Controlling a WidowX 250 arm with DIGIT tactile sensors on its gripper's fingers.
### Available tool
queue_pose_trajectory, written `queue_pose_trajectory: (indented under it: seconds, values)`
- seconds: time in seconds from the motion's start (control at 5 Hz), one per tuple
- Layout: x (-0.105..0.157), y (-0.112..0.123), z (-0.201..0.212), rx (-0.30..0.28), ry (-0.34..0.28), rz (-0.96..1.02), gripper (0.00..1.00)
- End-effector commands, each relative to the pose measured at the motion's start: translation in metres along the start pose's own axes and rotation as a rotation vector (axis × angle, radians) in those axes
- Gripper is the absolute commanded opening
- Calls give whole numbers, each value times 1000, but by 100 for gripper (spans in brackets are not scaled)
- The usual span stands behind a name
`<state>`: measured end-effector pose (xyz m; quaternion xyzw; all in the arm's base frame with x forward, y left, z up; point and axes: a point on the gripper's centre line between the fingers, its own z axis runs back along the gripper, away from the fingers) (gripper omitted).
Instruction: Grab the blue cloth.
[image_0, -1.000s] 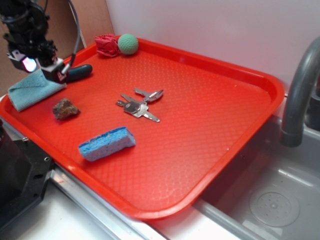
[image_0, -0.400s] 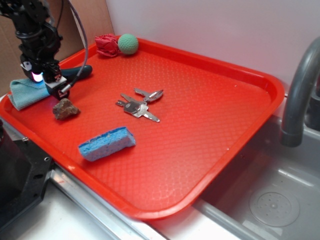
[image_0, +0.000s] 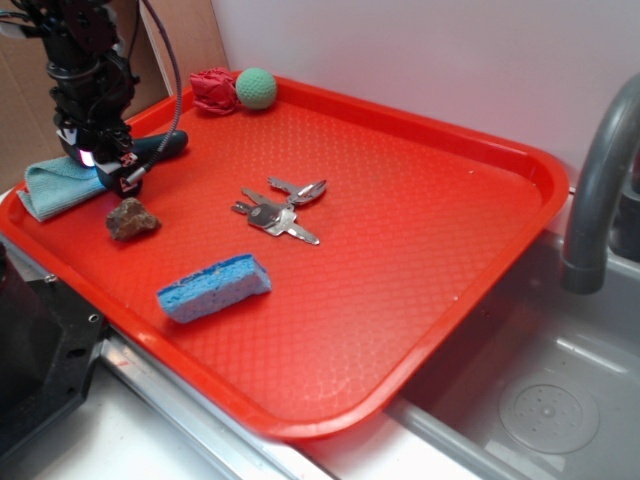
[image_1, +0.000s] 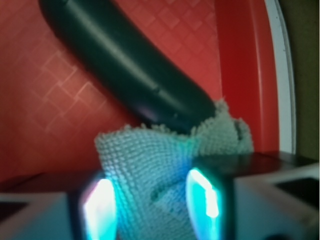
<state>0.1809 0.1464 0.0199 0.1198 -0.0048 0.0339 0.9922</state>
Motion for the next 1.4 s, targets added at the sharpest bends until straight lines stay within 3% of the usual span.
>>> queue_pose_trajectory:
  seconds: [0.0,0.2,0.4,0.6,0.8,1.0,1.2]
  values:
    - [-8,5,14,18,-31,2,0]
    - [-12,5,27,17,-43,-16,0]
    - [-15,-6,67,18,-101,-48,0]
    - [-5,-40,126,5,-194,-106,0]
    - [4,-67,179,-81,-234,-24,0]
    - [13,-87,217,-147,-196,54,0]
    - [15,-101,230,-184,-59,134,0]
